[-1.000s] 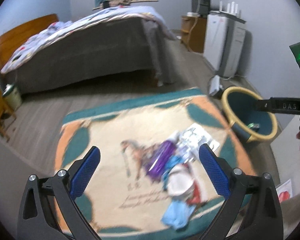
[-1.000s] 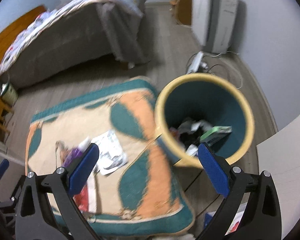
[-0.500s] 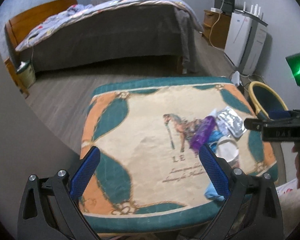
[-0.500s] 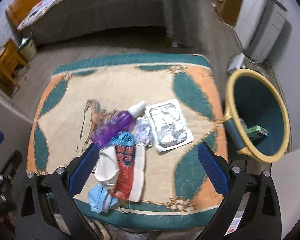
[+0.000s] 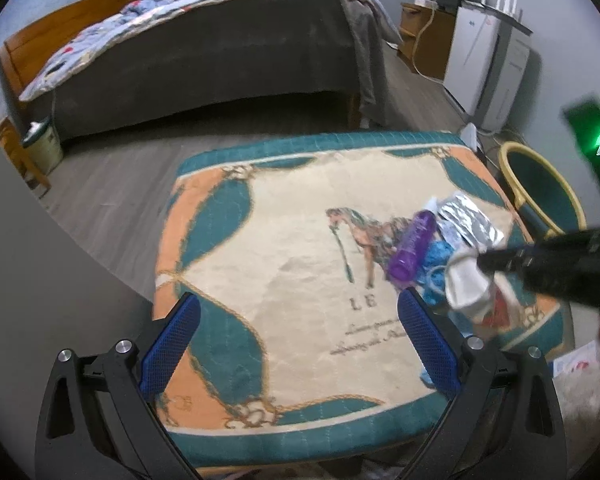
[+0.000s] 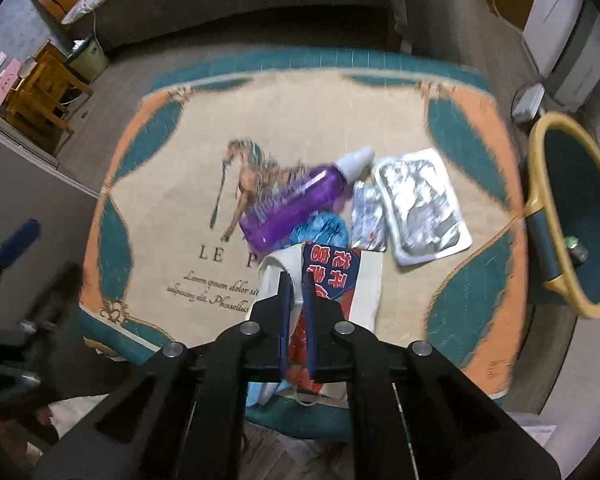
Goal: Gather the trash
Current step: 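Grasp the red-white packet with the right tool while the left tool grasps the blue mask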
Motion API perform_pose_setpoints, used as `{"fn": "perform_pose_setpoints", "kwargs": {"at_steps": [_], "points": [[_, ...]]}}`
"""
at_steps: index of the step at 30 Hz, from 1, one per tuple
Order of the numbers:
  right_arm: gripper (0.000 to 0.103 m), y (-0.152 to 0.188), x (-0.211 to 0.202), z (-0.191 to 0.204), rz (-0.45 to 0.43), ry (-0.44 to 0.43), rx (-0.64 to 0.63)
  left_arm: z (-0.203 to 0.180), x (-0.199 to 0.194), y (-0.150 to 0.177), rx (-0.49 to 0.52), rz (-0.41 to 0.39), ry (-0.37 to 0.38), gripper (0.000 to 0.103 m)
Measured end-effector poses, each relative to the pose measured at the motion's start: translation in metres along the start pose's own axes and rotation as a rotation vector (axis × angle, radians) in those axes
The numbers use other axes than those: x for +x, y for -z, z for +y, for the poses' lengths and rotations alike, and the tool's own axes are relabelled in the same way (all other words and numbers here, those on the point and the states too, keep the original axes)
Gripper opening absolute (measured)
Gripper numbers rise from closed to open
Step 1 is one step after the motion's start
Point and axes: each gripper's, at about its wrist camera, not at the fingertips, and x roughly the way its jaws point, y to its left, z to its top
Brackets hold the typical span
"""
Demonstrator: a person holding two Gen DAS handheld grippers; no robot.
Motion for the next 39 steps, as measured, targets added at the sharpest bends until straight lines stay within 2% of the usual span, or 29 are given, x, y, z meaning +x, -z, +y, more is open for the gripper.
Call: {"fn": "perform_pose_setpoints", "kwargs": {"at_steps": [4,7,11,14,17,18,19,21,22,23,24,27,35,39], "points": [[0.006,-0.010,-0.036,-0.015,-0.058,0.040,-0.035,-0.018,0.007,0.000,0.042,0.018,0.034,0.098],[0.006,-0.012,-0.046,-0.031,-0.102,0.073,-0.022,-0.037,0.016,0.005,0.081,0.038,0.061,0.098],[0.006,-0.014,-0.048,-0.050,-0.127,0.022,0.066,-0.062,0.035,0.018,0.124,0.096,0.077,0.098],[0.006,-0.015,-0.050,-0.052,-0.136,0.027,0.064,-0.082,0.045,0.025,0.145,0.137,0.134,0.097],[0.006,-0.015,-0.051,-0.055,-0.144,0.012,0.074,-0.108,0.051,0.033,0.230,0.163,0.168,0.094],[0.006,-0.015,-0.051,-0.056,-0.144,0.008,0.076,-0.113,0.053,0.035,0.250,0.171,0.177,0.087],[0.006,-0.015,-0.050,-0.057,-0.144,0.007,0.077,-0.119,0.055,0.038,0.273,0.192,0.188,0.070],[0.006,-0.015,-0.049,-0.059,-0.144,0.004,0.080,-0.126,0.063,0.042,0.297,0.243,0.204,0.046],[0.006,-0.015,-0.050,-0.060,-0.146,0.001,0.082,-0.127,0.066,0.042,0.300,0.262,0.207,0.035],[0.006,-0.015,-0.051,-0.062,-0.148,0.000,0.083,-0.127,0.066,0.042,0.306,0.261,0.202,0.031],[0.006,-0.015,-0.052,-0.064,-0.154,0.000,0.085,-0.127,0.065,0.040,0.308,0.252,0.199,0.025],[0.006,-0.017,-0.059,-0.069,-0.176,-0.010,0.102,-0.120,0.051,0.026,0.279,0.179,0.210,0.022],[0.006,-0.031,-0.095,-0.094,-0.256,-0.003,0.174,-0.108,0.003,-0.029,0.202,-0.001,0.212,0.022],[0.006,-0.041,-0.128,-0.108,-0.344,0.037,0.190,-0.112,-0.031,-0.061,0.233,-0.072,0.206,0.022]]}}
